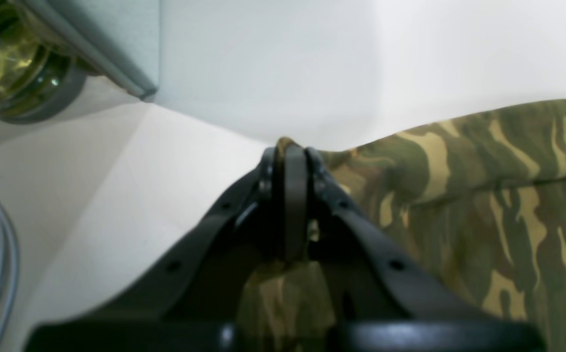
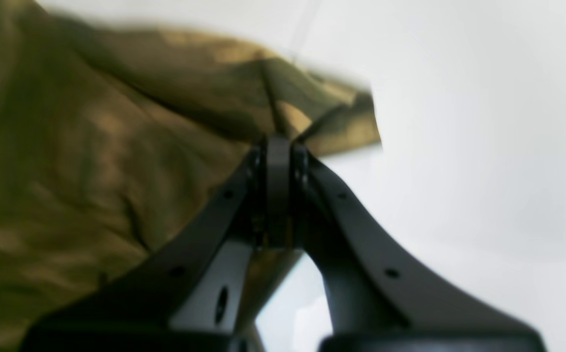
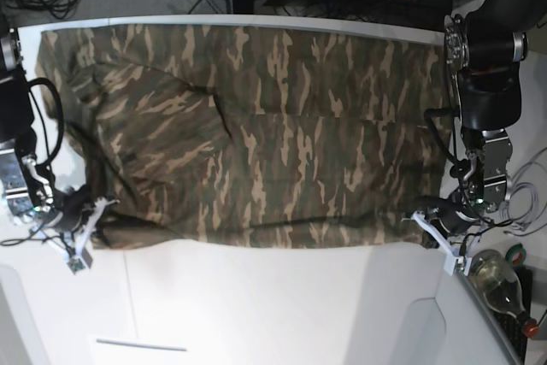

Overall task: Layout the t-shirt on the table in an organized manner, then fold the t-shirt properly
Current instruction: 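Lift the hem with both grippers and fold it toward the collar, then carry the held hem over to the collar edge with both grippers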

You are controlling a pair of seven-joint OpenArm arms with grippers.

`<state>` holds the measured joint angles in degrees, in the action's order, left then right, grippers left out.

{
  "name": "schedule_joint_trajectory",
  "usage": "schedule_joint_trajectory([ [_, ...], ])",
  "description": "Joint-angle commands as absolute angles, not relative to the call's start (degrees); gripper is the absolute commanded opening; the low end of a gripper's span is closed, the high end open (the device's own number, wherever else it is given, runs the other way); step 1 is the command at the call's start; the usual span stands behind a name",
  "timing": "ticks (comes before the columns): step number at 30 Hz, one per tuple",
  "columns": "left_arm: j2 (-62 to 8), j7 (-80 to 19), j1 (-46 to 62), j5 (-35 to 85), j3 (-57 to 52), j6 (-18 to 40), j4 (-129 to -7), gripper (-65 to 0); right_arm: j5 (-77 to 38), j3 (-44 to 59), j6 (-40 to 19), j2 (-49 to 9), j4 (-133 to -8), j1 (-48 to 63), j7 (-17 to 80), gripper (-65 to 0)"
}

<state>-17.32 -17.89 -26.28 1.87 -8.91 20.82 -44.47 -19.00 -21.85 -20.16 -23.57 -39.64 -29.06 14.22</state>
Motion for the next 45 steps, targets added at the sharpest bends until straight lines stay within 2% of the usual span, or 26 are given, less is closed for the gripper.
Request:
schedule_joint_trajectory([
  [1,-18.07,-16.84,-27.56,2.59,-9.01,20.44,-46.37,-65.0,-19.21,-22.20,-20.00,-25.63,-39.78,-32.48,11.82,-65.0],
  [6,-18.15,-16.92,-26.68,2.59,-9.10,20.44,-47.34,-65.0,-19.21,-25.63,-20.09,-26.42,-38.02,-35.21,11.30,-65.0],
  [12,-18.15,-18.68,-26.24,2.59,-9.10,20.44,-49.27,-65.0,-19.21,-30.37,-24.13,-26.42,-37.93,-38.37,7.69,-65.0],
  [18,-17.89,-23.60,-23.43,2.51,-16.40,20.62,-57.19,-65.0,-19.21,-37.58,-24.40,-26.33,-36.00,-40.40,7.16,-65.0],
  [23,-18.07,-25.54,-22.20,2.07,-16.66,20.70,-58.33,-65.0,-19.21,-43.38,-24.40,-26.33,-31.43,-42.33,1.54,-65.0],
  [29,-17.98,-25.10,-19.74,1.89,-16.40,20.53,-58.42,-65.0,-19.21,-45.23,-24.57,-25.98,-25.63,-42.33,-4.53,-65.0],
  [34,-17.98,-25.45,-19.91,1.89,-16.31,20.53,-58.42,-65.0,-19.21,-51.30,-27.30,-25.98,-23.78,-44.44,-6.90,-65.0],
  [45,-17.89,-27.56,-18.77,2.15,-16.40,20.53,-63.96,-65.0,-19.56,-49.63,-27.03,-26.51,-23.69,-44.00,-6.99,-65.0],
])
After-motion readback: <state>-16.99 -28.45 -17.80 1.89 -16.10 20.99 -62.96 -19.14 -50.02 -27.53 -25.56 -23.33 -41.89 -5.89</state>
